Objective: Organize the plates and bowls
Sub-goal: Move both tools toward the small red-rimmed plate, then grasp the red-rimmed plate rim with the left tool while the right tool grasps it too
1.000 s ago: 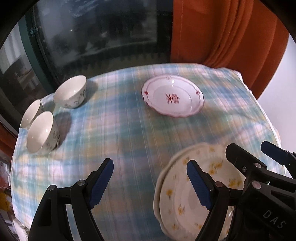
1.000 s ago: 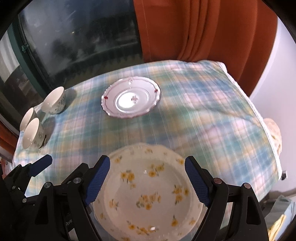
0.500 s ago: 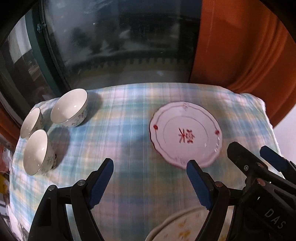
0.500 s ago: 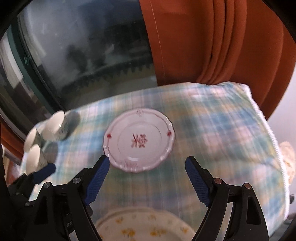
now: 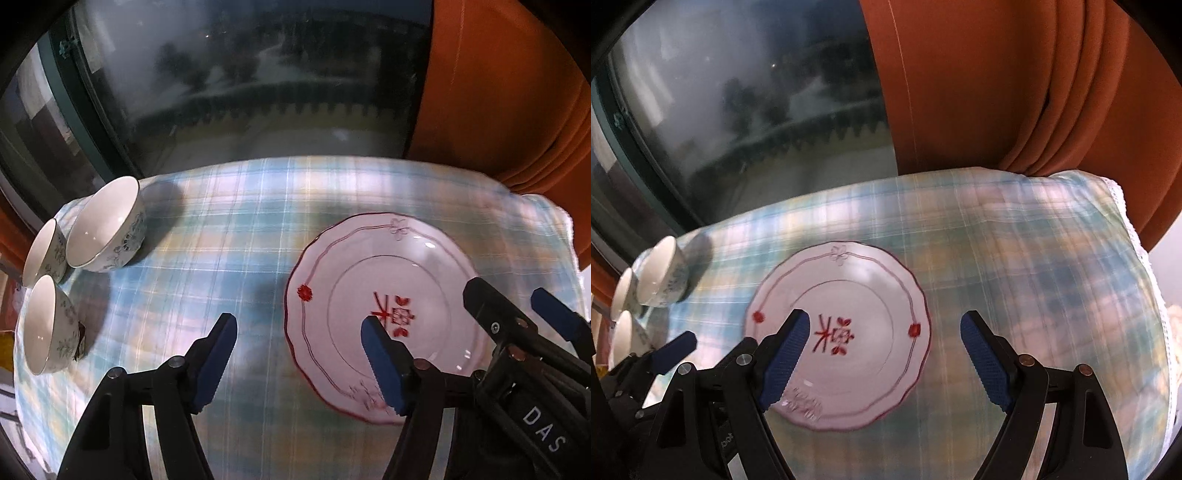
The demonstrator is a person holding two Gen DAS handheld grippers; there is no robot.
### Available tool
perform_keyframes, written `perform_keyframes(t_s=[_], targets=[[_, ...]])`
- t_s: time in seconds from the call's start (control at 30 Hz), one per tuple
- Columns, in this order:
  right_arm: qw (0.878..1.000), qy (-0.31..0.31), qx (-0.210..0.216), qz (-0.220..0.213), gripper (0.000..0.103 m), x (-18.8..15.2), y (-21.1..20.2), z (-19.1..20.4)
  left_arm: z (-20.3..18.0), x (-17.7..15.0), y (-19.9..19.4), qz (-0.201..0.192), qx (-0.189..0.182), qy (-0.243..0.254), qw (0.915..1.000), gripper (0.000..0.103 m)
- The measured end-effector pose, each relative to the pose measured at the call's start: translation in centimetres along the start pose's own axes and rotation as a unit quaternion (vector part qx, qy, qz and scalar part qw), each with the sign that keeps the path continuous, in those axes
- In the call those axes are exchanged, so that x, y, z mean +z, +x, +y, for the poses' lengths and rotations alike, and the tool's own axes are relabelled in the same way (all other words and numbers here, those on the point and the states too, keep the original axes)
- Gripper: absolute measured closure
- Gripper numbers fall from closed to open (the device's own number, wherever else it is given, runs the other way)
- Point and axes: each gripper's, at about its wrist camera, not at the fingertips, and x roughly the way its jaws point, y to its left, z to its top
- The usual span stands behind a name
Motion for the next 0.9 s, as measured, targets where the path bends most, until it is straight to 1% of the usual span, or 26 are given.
perform_keyframes(t_s=[0.1,0.27,0.33,0.37,0.4,0.47,0.53,0.6,0.67,0.8,0.9], targets=[[1.0,0.001,-0.008,0.006,0.017,0.3,1.7,-0.2,-0.3,0.3,1.4,0.007,0.006,0.001,1.0,0.041],[1.0,0.011,-0.012,0.018,0.019,0.4,4.1,-0.7,-0.5,0.4,3.6,0.022,-0.004,-0.003,0.9997,0.044],[1.0,0.008,-0.012,0.026,0.028,0.3,4.9,-0.8,-0.8,0.3,4.2,0.03,-0.005,0.001,0.9995,0.05],[0.999,0.007,-0.013,0.031,0.031,0.3,5.3,-0.8,-0.9,0.2,4.5,0.033,-0.007,0.002,0.9994,0.054],[0.999,0.007,-0.014,0.036,0.032,0.2,5.6,-0.9,-1.0,0.2,4.9,0.038,-0.01,0.002,0.9992,0.056],[0.999,0.005,-0.01,0.045,0.042,0.1,6.2,-0.8,-1.0,0.2,5.2,0.04,-0.009,0.0,0.9992,0.057],[0.999,0.003,-0.008,0.051,0.046,0.0,6.6,-0.6,-0.8,0.2,5.2,0.038,-0.016,-0.007,0.9991,0.058],[0.998,-0.01,-0.017,0.053,0.047,-0.2,6.7,-0.3,-0.5,0.2,5.2,0.04,-0.023,-0.009,0.9989,0.059],[0.998,-0.02,-0.023,0.054,0.046,-0.4,6.7,0.0,-0.3,0.1,5.3,0.04,-0.015,0.004,0.9991,0.059],[0.997,-0.046,-0.016,0.06,0.046,-1.5,6.3,1.2,0.9,-0.3,5.0,0.044,-0.009,0.005,0.999,0.059],[0.997,-0.047,-0.008,0.067,0.046,-2.0,5.9,1.7,1.7,-0.9,4.8,0.049,-0.004,0.002,0.9988,0.059]])
